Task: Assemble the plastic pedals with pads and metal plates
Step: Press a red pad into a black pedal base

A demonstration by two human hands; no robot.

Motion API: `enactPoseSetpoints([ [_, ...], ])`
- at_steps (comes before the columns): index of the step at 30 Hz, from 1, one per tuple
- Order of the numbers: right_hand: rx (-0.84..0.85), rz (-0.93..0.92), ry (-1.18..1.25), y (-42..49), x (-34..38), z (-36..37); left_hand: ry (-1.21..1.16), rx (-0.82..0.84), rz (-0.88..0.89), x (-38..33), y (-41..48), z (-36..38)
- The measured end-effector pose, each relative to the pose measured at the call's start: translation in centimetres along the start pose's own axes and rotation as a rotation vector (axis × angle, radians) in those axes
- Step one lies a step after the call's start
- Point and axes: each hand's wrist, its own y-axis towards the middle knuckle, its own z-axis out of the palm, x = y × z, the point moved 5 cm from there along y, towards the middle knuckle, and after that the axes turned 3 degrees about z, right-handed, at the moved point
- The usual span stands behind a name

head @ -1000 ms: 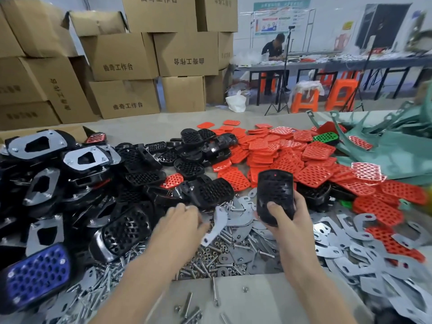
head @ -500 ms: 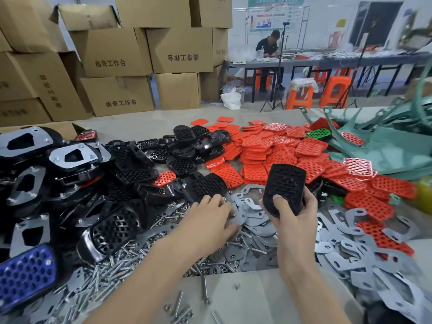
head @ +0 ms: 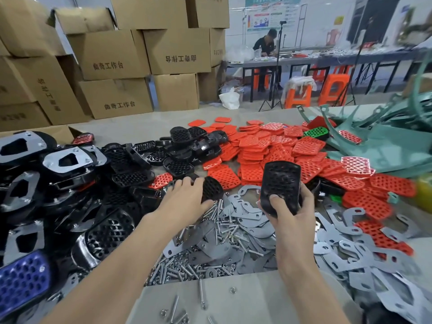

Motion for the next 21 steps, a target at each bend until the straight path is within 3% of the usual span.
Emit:
enactPoseSetpoints([
  [6,-0.007,-0.011,0.027,0.2,0.1,0.2,0.127,-0.094,-0.008,1.5,0.0,-0.9],
  [11,-0.052,-0.029,0.069,0.2,0.4,-0.4,0.186,-0.223,-0.163,1.4,1.4,-1.8],
  [14,-0.072,-0.009,0.109,0.6,0.3,-0.7,0.134,-0.335,-0.022,-0.9,3.2,-2.5],
  [17,-0.049,0.009,0.093,0.6,0.0,-0.5,0.078,-0.165,0.124,-3.7,5.8,-1.3],
  [21,0.006,0.025,0.114,0.7,0.0,-0.1,0.128,0.111,0.135,-4.6,8.7,1.2],
])
